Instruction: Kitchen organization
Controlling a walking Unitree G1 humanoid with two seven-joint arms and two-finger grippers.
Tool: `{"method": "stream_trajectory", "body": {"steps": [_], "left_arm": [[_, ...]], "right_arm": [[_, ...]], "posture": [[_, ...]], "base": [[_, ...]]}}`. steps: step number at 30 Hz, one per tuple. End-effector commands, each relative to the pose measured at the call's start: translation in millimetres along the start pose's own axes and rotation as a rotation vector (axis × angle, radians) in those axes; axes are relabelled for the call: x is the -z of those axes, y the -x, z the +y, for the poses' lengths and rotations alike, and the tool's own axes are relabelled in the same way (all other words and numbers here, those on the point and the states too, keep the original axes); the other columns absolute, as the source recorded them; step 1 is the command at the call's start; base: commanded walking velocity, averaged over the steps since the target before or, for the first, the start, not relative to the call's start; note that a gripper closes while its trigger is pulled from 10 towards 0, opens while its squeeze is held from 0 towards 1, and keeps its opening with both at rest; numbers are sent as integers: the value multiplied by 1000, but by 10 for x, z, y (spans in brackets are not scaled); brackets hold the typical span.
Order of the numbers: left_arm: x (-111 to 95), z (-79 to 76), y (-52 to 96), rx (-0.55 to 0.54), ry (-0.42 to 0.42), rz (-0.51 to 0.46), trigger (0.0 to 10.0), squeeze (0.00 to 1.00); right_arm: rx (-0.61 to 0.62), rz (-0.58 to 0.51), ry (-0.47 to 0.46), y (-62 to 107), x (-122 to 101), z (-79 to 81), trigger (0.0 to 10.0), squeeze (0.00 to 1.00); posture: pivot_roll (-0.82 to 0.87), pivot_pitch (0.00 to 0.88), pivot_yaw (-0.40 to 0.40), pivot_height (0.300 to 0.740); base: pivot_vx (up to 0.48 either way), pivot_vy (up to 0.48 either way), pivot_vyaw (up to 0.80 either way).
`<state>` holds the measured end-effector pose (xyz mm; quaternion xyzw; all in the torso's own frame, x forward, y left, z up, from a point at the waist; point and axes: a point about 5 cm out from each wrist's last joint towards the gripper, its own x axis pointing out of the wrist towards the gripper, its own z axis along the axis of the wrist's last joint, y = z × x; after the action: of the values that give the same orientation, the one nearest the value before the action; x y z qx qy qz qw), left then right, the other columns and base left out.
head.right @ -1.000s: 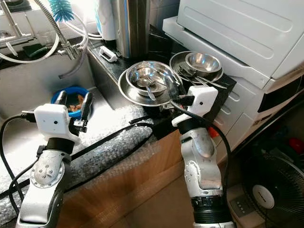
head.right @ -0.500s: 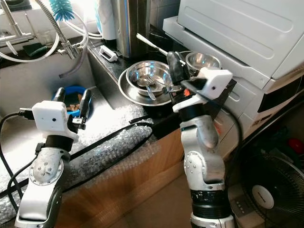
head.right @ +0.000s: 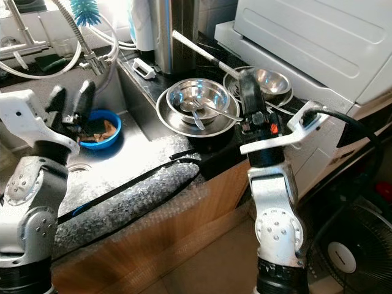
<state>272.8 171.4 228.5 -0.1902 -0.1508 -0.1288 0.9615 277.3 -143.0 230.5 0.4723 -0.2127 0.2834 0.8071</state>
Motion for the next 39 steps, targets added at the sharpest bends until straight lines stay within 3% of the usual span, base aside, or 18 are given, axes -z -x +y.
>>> {"method": "stream_trajectory", "body": {"steps": [1, 6, 7, 9, 15, 19, 26, 39], "left_arm": [[-23, -7, 15, 31, 23, 1, 10000, 0], [-115, 95, 68, 112, 158, 3, 10000, 0], [-168, 110, 91, 162, 218, 9, 10000, 0], [-216, 146, 157, 213, 260, 29, 10000, 0], [-221, 148, 249, 259, 402, 9, 10000, 0], [-218, 113, 274, 286, 421, 8, 10000, 0], [-209, -113, 242, 374, 541, 4, 10000, 0], [-167, -340, 217, 463, 562, 46, 10000, 0]], "right_arm": [[-54, -15, -11, 0, -47, 96, 10000, 0], [-133, 37, -82, 111, -6, 191, 10000, 0], [-148, 55, -96, 141, 1, 215, 10000, 0], [-160, 75, -136, 211, -9, 239, 10000, 0], [-145, 115, -188, 406, 12, 217, 10000, 0], [-125, 126, -222, 488, 38, 190, 10000, 0], [-150, 190, -283, 648, 130, 229, 10000, 0], [-146, 245, -302, 712, 256, 232, 10000, 0]], "posture": [[75, 85, -45, 740], [76, 75, -44, 740], [78, 71, -43, 740], [79, 63, -40, 740], [77, 52, -42, 740], [79, 49, -43, 740], [79, 46, -42, 740], [77, 76, -46, 740]], "base": [[0, 0, 0], [0, 0, 0], [0, 0, 0], [0, 0, 0], [0, 0, 0], [0, 0, 0], [0, 0, 0], [0, 0, 0]]}}
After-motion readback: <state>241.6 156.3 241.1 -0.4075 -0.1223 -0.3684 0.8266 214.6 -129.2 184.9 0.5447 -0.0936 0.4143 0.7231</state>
